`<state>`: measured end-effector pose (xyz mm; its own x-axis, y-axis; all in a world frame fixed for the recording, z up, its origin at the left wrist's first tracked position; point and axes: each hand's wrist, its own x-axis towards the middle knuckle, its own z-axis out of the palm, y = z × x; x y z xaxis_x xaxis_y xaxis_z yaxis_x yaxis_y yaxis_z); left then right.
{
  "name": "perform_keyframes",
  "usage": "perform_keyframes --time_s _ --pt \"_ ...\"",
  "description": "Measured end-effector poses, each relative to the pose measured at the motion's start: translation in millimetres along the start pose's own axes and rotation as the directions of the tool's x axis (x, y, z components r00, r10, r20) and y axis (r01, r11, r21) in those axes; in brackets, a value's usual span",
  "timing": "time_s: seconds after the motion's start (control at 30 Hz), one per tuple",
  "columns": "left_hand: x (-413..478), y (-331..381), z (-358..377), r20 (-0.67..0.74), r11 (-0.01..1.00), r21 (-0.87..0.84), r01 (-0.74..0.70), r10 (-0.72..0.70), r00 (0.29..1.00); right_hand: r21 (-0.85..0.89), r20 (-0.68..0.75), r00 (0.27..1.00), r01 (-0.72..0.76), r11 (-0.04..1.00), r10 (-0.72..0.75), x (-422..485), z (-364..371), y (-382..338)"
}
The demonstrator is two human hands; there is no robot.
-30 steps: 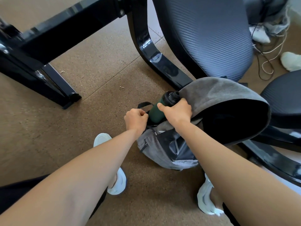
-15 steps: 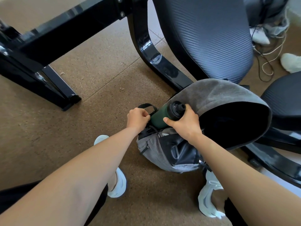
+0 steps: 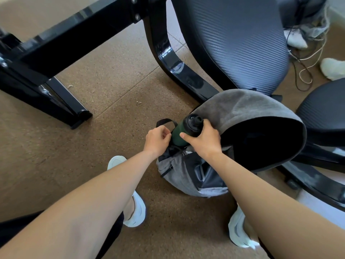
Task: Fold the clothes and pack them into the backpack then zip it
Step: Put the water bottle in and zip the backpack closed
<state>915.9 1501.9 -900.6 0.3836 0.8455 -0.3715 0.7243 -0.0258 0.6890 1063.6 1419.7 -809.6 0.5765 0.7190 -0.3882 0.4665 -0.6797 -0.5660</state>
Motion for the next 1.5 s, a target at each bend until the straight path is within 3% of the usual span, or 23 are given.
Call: perform_keyframes --time_s 0.2,0.27,0.33,0.4,0.47,0.53,0.6,0.7,0.77,0.9,1.03,1.17,1.23,1.4,1.5 --pt "-3 19 -10 0.17 0.968 -0.078 -0.238 0.248 0.954 0.164 0.026 0.995 0.089 0.982 -0.095 -23 5 8" --pt "0 27 -14 0.171 0.964 -0.134 -0.23 0.252 0.953 0.238 -0.07 0.995 0.091 0.967 -0.076 -33 3 15" --pt "6 31 -19 0.183 0.965 -0.146 -0.218 0.243 0.953 0.341 -0.275 0.957 0.007 0.94 0.093 -39 -2 18" --pt "9 32 -24 0.208 0.968 -0.133 -0.211 0.235 0.949 0.496 -0.37 0.86 -0.137 0.857 0.352 -32 -6 20" --pt "10 36 -28 0.217 0.968 -0.133 -0.214 0.239 0.946 0.59 -0.275 0.884 -0.156 0.792 0.378 -19 -12 18" --pt "12 45 -33 0.189 0.96 -0.148 -0.239 0.265 0.946 0.508 -0.165 0.953 -0.14 0.85 0.255 -5 -17 18" --pt "14 55 -38 0.143 0.943 -0.112 -0.312 0.326 0.934 0.402 -0.114 0.977 -0.121 0.907 0.181 2 -27 15" --pt "18 67 -49 0.123 0.9 0.012 -0.435 0.431 0.894 0.514 -0.075 0.985 -0.095 0.853 0.155 5 -37 9" --pt "19 73 -59 0.16 0.881 0.092 -0.465 0.448 0.88 0.589 -0.025 0.988 -0.11 0.801 0.154 2 -41 4" --pt "16 91 -73 0.291 0.851 0.204 -0.483 0.419 0.86 0.57 0.055 0.988 -0.152 0.807 0.146 -7 -51 0" --pt "10 101 -72 0.337 0.842 0.274 -0.465 0.369 0.866 0.701 0.141 0.96 -0.268 0.66 0.24 -18 -56 4" --pt "5 97 -65 0.518 0.795 0.303 -0.526 0.326 0.791 0.781 0.206 0.931 -0.343 0.522 0.302 -22 -43 2" --pt "8 95 -67 0.548 0.806 0.296 -0.512 0.296 0.782 0.773 0.211 0.931 -0.346 0.532 0.299 -21 -37 1" --pt "10 108 -74 0.465 0.771 0.415 -0.484 0.277 0.841 0.744 0.201 0.94 -0.329 0.582 0.274 -10 -45 -1" --pt "8 115 -72 0.509 0.749 0.385 -0.539 0.315 0.801 0.72 0.214 0.941 -0.334 0.609 0.264 -8 -52 -3"
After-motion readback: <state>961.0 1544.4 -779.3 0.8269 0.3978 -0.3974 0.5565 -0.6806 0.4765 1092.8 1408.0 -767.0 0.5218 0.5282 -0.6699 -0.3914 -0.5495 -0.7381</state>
